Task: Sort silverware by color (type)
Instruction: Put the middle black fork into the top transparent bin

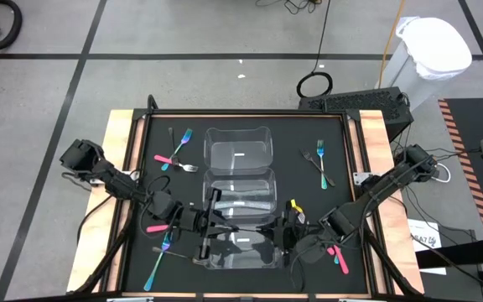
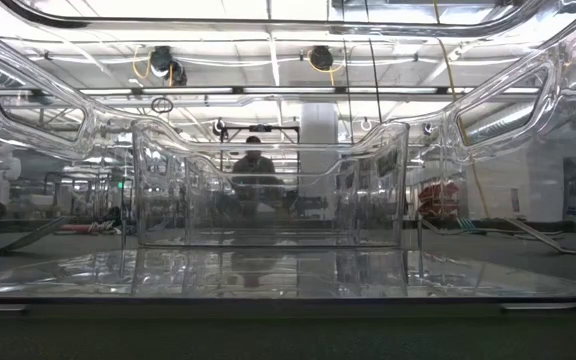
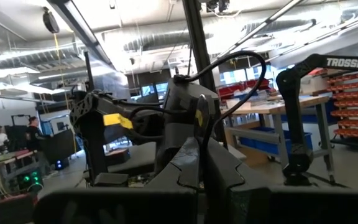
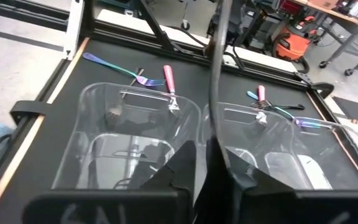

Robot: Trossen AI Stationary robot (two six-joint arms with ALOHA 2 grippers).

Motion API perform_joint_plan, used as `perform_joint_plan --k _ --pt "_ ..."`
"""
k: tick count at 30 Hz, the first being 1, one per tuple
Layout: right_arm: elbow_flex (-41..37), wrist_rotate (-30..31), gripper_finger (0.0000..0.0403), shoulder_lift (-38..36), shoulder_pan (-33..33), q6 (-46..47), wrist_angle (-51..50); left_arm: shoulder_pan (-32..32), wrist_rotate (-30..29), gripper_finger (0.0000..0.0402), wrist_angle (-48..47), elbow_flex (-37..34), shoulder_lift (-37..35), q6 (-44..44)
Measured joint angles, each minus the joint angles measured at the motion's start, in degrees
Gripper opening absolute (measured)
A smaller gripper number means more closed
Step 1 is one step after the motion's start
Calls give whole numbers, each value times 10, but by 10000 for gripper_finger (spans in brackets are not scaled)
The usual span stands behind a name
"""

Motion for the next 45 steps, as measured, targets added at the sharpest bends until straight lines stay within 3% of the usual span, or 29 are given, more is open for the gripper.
perform_joint_plan --k 13,23,36,45 --pt "0 20 2 -18 -5 16 -28 0 -6 14 -1 0 0 -1" --pt "0 21 0 -17 -5 13 -39 0 -11 96 -18 0 0 -6" --pt "0 23 0 -17 -5 29 -51 -7 -87 198 -33 0 -8 -2" --pt "0 23 0 -17 -4 29 -52 -25 -114 224 -96 0 -46 -1"
